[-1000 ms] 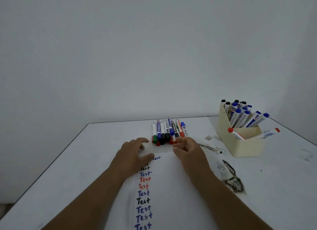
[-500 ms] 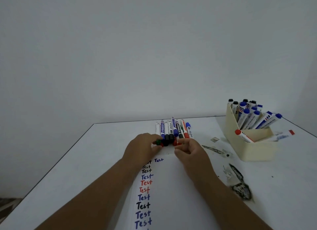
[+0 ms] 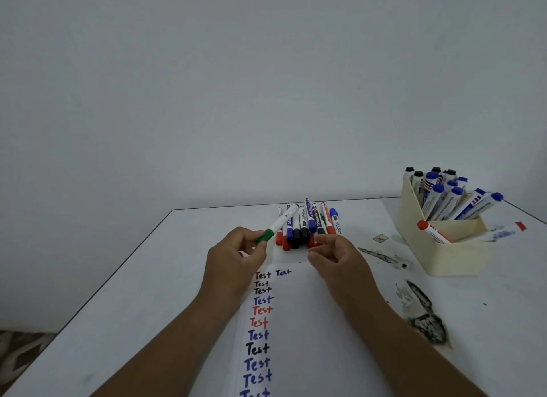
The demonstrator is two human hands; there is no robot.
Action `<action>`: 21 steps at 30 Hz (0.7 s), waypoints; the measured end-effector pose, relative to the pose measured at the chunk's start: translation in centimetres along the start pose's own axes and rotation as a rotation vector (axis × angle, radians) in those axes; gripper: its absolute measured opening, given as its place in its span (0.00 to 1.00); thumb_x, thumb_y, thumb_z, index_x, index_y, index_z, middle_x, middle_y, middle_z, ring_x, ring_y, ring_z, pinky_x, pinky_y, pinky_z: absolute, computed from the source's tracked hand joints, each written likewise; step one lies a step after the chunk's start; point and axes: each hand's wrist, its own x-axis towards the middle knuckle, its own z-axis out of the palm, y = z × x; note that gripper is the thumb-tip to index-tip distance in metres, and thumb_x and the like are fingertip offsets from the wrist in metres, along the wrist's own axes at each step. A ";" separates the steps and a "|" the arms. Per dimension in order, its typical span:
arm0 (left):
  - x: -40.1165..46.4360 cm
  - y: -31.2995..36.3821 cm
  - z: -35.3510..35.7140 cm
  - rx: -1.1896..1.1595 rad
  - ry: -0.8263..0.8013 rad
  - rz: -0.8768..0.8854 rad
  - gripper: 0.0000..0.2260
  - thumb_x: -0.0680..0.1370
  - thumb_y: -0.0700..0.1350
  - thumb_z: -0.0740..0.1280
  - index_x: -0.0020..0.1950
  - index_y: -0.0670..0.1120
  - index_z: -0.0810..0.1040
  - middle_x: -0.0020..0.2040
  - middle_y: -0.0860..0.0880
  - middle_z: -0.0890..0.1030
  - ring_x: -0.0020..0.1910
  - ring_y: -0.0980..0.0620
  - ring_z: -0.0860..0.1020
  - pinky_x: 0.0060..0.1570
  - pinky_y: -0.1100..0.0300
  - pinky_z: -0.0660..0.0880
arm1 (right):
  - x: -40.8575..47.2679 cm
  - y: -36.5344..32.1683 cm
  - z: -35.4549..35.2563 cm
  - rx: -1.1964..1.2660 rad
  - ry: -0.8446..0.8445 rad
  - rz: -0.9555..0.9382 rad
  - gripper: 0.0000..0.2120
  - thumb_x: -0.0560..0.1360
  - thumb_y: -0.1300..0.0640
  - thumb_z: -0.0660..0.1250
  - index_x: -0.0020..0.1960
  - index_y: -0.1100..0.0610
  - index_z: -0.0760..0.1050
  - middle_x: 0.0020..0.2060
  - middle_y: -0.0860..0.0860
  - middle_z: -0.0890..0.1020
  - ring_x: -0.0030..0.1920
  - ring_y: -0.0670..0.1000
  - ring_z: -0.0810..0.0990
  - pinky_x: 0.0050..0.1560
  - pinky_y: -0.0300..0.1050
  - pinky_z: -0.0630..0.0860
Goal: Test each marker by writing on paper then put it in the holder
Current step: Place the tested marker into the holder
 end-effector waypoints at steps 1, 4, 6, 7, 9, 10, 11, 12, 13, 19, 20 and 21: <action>-0.3 0.3 -0.3 -0.052 0.001 -0.020 0.06 0.76 0.44 0.73 0.48 0.55 0.84 0.40 0.56 0.83 0.35 0.61 0.76 0.31 0.70 0.70 | -0.1 -0.1 0.0 0.032 -0.008 0.002 0.14 0.78 0.54 0.71 0.62 0.47 0.75 0.42 0.45 0.84 0.44 0.46 0.81 0.46 0.44 0.80; -1.3 1.1 -1.0 -0.253 -0.054 -0.076 0.04 0.76 0.38 0.72 0.48 0.46 0.82 0.42 0.50 0.86 0.35 0.62 0.78 0.34 0.70 0.72 | -0.2 -0.3 0.1 0.118 -0.028 0.004 0.19 0.76 0.49 0.73 0.64 0.44 0.72 0.41 0.44 0.85 0.47 0.50 0.83 0.55 0.53 0.82; -1.8 1.0 -1.2 -0.333 -0.116 -0.089 0.05 0.76 0.35 0.72 0.47 0.44 0.81 0.43 0.46 0.86 0.37 0.57 0.80 0.39 0.65 0.76 | -0.3 -0.6 0.1 0.169 -0.039 0.011 0.24 0.75 0.47 0.73 0.68 0.44 0.69 0.43 0.45 0.86 0.47 0.50 0.84 0.51 0.51 0.83; -2.0 0.7 -1.3 -0.338 -0.144 -0.083 0.07 0.76 0.35 0.72 0.46 0.46 0.82 0.43 0.45 0.86 0.39 0.52 0.81 0.42 0.61 0.77 | -0.4 -0.7 0.1 0.200 -0.048 0.010 0.26 0.74 0.46 0.74 0.69 0.45 0.69 0.45 0.46 0.87 0.45 0.49 0.84 0.47 0.49 0.82; -2.3 0.1 -1.3 -0.277 -0.187 -0.072 0.11 0.75 0.36 0.73 0.42 0.53 0.82 0.41 0.45 0.85 0.39 0.46 0.80 0.41 0.56 0.77 | -0.7 -1.1 -0.1 0.261 -0.067 -0.004 0.27 0.71 0.45 0.73 0.68 0.47 0.71 0.46 0.49 0.87 0.40 0.49 0.84 0.43 0.49 0.81; -2.3 -0.1 -1.3 -0.229 -0.205 -0.074 0.12 0.75 0.37 0.73 0.41 0.55 0.82 0.41 0.47 0.84 0.37 0.47 0.79 0.39 0.55 0.77 | -0.9 -1.2 -0.1 0.287 -0.072 -0.017 0.24 0.72 0.47 0.73 0.66 0.48 0.73 0.45 0.52 0.87 0.38 0.50 0.83 0.42 0.50 0.81; -2.4 -0.4 -1.3 -0.182 -0.223 -0.079 0.12 0.75 0.38 0.73 0.40 0.57 0.82 0.40 0.48 0.84 0.35 0.47 0.78 0.38 0.55 0.78 | -1.1 -1.4 -0.2 0.311 -0.073 -0.034 0.20 0.74 0.50 0.73 0.64 0.49 0.75 0.43 0.54 0.86 0.36 0.52 0.82 0.41 0.51 0.82; -2.4 -0.4 -1.3 -0.142 -0.238 -0.085 0.13 0.75 0.39 0.73 0.40 0.57 0.81 0.41 0.50 0.84 0.35 0.46 0.78 0.38 0.53 0.80 | -1.3 -1.6 -0.2 0.332 -0.075 -0.048 0.15 0.75 0.53 0.72 0.61 0.52 0.77 0.42 0.56 0.86 0.35 0.53 0.81 0.40 0.51 0.82; -2.5 -0.4 -1.3 -0.108 -0.247 -0.084 0.12 0.75 0.40 0.73 0.40 0.58 0.80 0.41 0.51 0.83 0.36 0.46 0.78 0.39 0.52 0.81 | -1.4 -1.8 -0.3 0.350 -0.085 -0.057 0.13 0.74 0.54 0.72 0.58 0.55 0.78 0.40 0.57 0.86 0.35 0.55 0.81 0.39 0.50 0.82; -2.5 0.4 -1.6 0.152 -0.366 0.144 0.06 0.80 0.53 0.66 0.57 0.60 0.76 0.42 0.61 0.79 0.42 0.61 0.77 0.40 0.69 0.74 | -2.0 -2.2 0.2 0.359 -0.162 -0.068 0.16 0.67 0.55 0.72 0.52 0.60 0.79 0.39 0.57 0.86 0.37 0.55 0.85 0.40 0.46 0.84; -2.4 0.3 -1.6 0.251 -0.415 0.206 0.07 0.82 0.55 0.63 0.60 0.60 0.75 0.44 0.62 0.78 0.44 0.61 0.76 0.41 0.69 0.72 | -2.1 -2.2 0.4 0.355 -0.162 -0.078 0.15 0.66 0.55 0.73 0.51 0.60 0.79 0.39 0.57 0.86 0.38 0.56 0.85 0.40 0.45 0.84; -2.3 0.2 -1.5 0.323 -0.459 0.257 0.09 0.83 0.56 0.60 0.61 0.60 0.75 0.45 0.62 0.78 0.46 0.61 0.76 0.43 0.69 0.71 | -2.1 -2.2 0.5 0.354 -0.161 -0.085 0.15 0.66 0.56 0.73 0.51 0.59 0.79 0.39 0.57 0.86 0.39 0.56 0.86 0.41 0.45 0.84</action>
